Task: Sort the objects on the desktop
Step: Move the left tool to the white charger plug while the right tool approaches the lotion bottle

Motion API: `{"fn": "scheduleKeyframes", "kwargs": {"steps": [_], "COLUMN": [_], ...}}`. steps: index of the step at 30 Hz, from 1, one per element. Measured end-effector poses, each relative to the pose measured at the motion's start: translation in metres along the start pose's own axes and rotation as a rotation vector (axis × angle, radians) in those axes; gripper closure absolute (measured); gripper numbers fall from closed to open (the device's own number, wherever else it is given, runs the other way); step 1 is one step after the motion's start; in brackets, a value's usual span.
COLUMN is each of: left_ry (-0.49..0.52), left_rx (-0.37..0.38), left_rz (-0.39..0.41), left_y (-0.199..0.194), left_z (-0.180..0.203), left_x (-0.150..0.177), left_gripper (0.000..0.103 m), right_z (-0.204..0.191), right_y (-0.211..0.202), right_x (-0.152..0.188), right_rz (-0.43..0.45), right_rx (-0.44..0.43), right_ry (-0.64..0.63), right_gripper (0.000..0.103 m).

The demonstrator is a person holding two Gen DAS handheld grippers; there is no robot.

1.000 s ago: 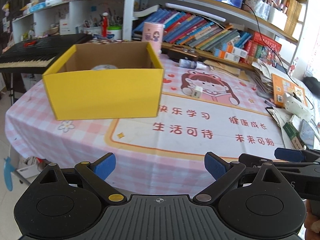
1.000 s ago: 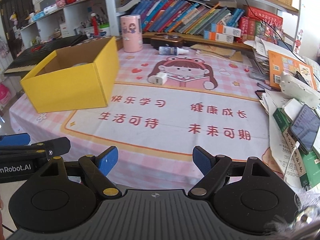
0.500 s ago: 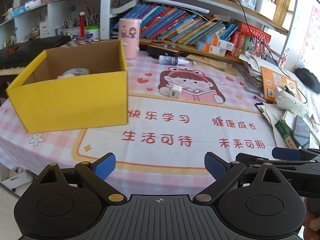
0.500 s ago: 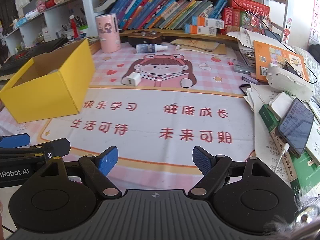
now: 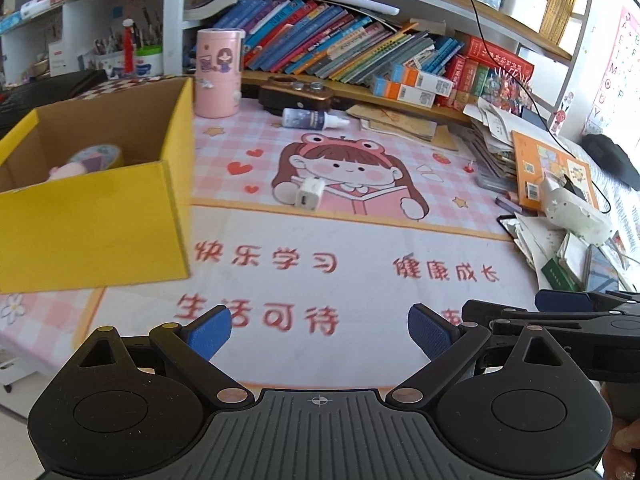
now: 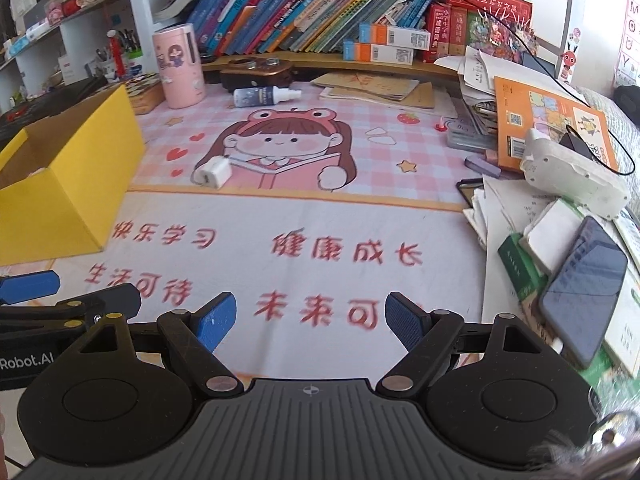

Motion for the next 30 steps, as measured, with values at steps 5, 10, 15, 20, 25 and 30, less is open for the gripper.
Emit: {"fn": "scheduleKeyframes", "kwargs": {"steps": [5,10,15,20,25,30], "left_ry": [-0.002,0.002,-0.008,-0.009,0.004,0.028], "left_rx": [-0.004,-0.034,-0.08,-0.126,-0.152,-0.18], "left_rz": [0.001,0.009,0.037,0.049,0.052,0.027], "left_y": [0.021,0.04,0.056,0.079,0.106,0.135], "left_z": [0.011,0.019,0.02,0.018,0.015,0.01], "left_x": [-0.014,-0.03,-0.051,-0.069,-0.079,-0.082], "left_gripper": [0.008,0.008,0.013,0.02,0.031,0.043], "right_z": [0.019,0.036,0.047,0.051,0.049,0.043], "right_y": [0.02,0.037,0.055,0.074,0.091,0.109], "right_x": [-0.02,-0.044,-0.072,-0.096,-0.117,-0.131], "right_rz": [-0.003,0.017,0.041,0.066,0.089,0.113], "right_rx": [-0.001,-0.008,-0.026,-0.047,-0.066,-0.076], "right_ry": [0.006,0.022,0.031,0.017,-0.009,-0.052], "right_gripper": [0.022,0.022,0.022,0.022,0.022,0.022]}}
Point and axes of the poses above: each gripper's, at about its wrist camera, not at the fingertips, and y roughly the way its jaws point, z to its right, x to its underside, the point moved 4 cm from there along y, roughly the way its jaws point, and after that the axes turned 3 degrees about y, right-handed, at the moved point
